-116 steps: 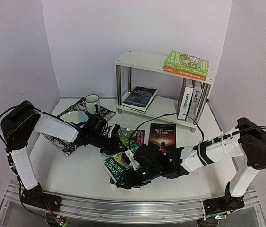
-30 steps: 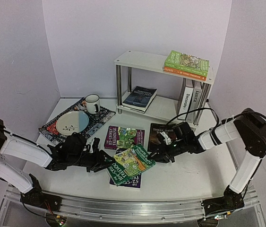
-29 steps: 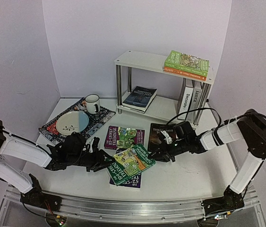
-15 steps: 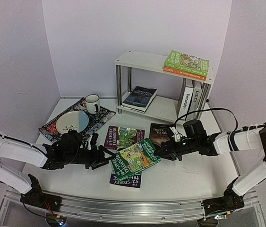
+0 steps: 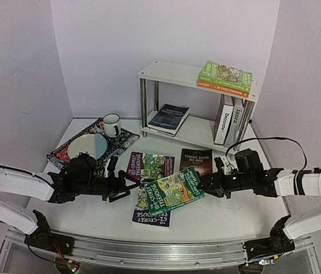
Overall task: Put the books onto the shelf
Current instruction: Adjust the book pile.
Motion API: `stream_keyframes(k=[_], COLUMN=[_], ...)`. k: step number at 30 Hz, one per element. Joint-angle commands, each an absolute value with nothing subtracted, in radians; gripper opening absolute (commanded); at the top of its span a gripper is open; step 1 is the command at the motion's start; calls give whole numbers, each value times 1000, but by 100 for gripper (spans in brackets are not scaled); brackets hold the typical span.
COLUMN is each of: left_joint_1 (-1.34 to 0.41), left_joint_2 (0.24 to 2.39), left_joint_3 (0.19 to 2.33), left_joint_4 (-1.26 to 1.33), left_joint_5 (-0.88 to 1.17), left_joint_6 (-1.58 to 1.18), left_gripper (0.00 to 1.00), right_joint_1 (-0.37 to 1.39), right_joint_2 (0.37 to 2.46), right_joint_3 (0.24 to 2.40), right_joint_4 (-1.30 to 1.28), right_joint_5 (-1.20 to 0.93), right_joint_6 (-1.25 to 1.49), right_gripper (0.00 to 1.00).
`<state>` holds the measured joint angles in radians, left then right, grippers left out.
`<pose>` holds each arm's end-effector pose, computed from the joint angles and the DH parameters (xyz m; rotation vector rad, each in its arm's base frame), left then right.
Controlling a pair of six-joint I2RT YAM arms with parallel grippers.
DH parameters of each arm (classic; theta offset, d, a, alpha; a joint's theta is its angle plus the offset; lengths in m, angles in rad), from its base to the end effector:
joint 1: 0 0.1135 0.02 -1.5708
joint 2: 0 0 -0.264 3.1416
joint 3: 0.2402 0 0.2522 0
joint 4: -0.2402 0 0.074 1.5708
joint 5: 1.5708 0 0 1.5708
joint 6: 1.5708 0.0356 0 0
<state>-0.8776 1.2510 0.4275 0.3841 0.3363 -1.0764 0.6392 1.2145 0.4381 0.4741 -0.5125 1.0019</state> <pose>0.1474 -0.1959 0.1794 0.0189 2.3673 -1.4622 0.1862 0.1602 0.2008 -0.0196 2.1701 1.5274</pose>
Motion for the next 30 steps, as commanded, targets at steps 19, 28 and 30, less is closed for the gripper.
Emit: stream_keyframes(k=[19, 28, 30], left_joint_1=[-873, -862, -862], left_joint_2=[1361, 1400, 1414], left_joint_3=[523, 498, 493], left_joint_4=[592, 610, 610], left_joint_5=[526, 508, 507], left_joint_6=[-1154, -1162, -1165], left_gripper=[100, 100, 100], right_joint_1=[637, 660, 681], right_joint_2=[1021, 1131, 1158], right_joint_3=[436, 309, 280], right_joint_4=[648, 844, 918], right_joint_5=[-419, -418, -402], right_joint_6=[1211, 1266, 1286], right_gripper=[0, 0, 0])
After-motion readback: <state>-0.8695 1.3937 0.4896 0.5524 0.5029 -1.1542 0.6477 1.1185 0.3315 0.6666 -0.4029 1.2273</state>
